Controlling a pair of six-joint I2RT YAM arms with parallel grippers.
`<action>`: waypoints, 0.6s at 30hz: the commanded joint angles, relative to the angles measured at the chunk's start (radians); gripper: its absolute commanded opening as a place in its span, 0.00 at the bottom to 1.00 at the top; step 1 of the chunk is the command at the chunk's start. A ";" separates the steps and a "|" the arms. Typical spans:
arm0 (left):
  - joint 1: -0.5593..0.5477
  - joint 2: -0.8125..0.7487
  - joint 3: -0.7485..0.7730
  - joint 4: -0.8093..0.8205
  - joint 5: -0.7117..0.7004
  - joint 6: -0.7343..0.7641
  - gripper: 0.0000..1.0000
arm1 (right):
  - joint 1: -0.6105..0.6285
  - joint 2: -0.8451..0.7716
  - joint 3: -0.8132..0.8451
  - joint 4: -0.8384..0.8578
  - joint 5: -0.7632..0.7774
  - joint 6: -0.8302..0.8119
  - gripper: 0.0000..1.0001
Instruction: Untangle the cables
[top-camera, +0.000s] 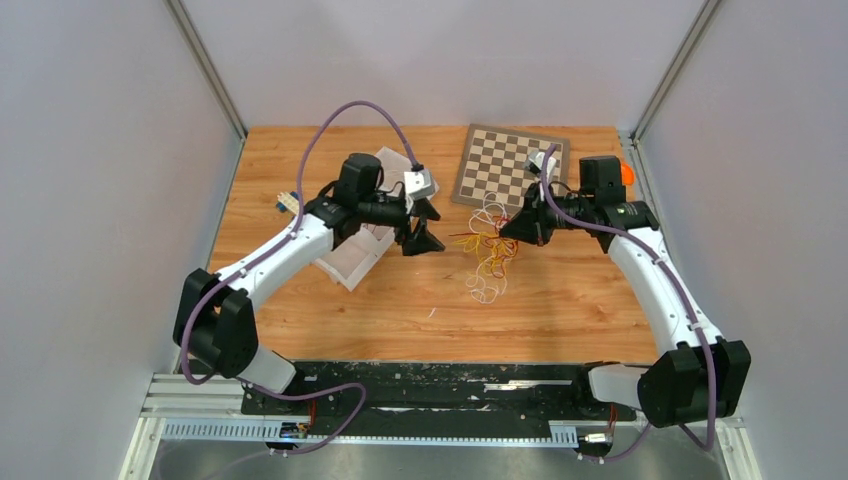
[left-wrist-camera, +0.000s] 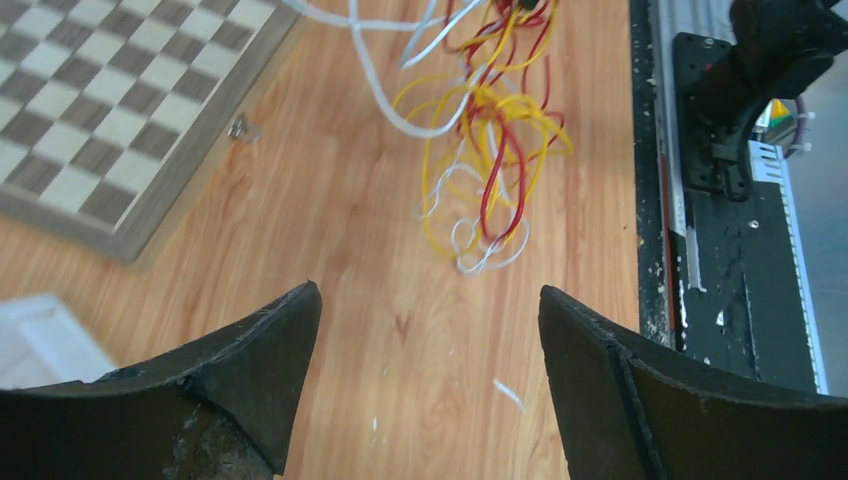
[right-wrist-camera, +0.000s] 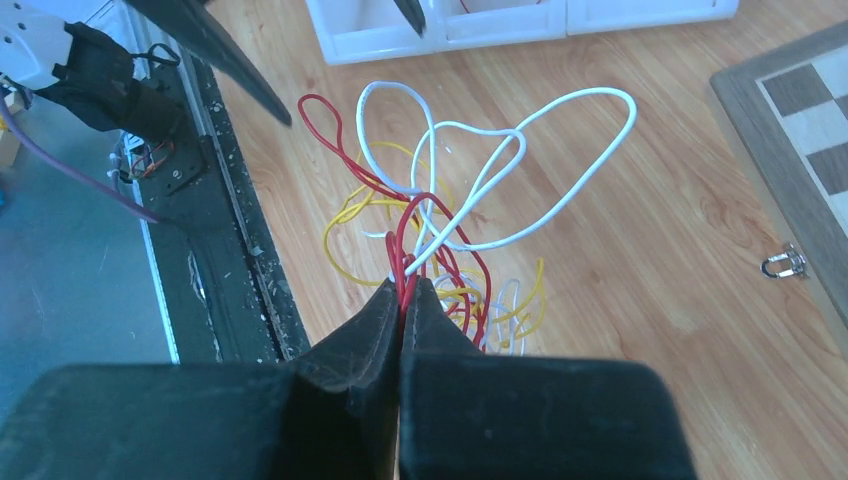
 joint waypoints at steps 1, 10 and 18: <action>-0.082 0.006 -0.008 0.216 0.035 -0.007 0.84 | 0.031 -0.048 0.037 0.023 -0.047 0.021 0.00; -0.108 -0.031 -0.166 0.350 0.060 0.019 0.79 | 0.035 -0.082 0.030 0.030 -0.039 0.054 0.00; -0.111 -0.160 -0.412 0.612 -0.080 0.042 0.77 | 0.036 -0.108 0.013 0.036 -0.044 0.071 0.00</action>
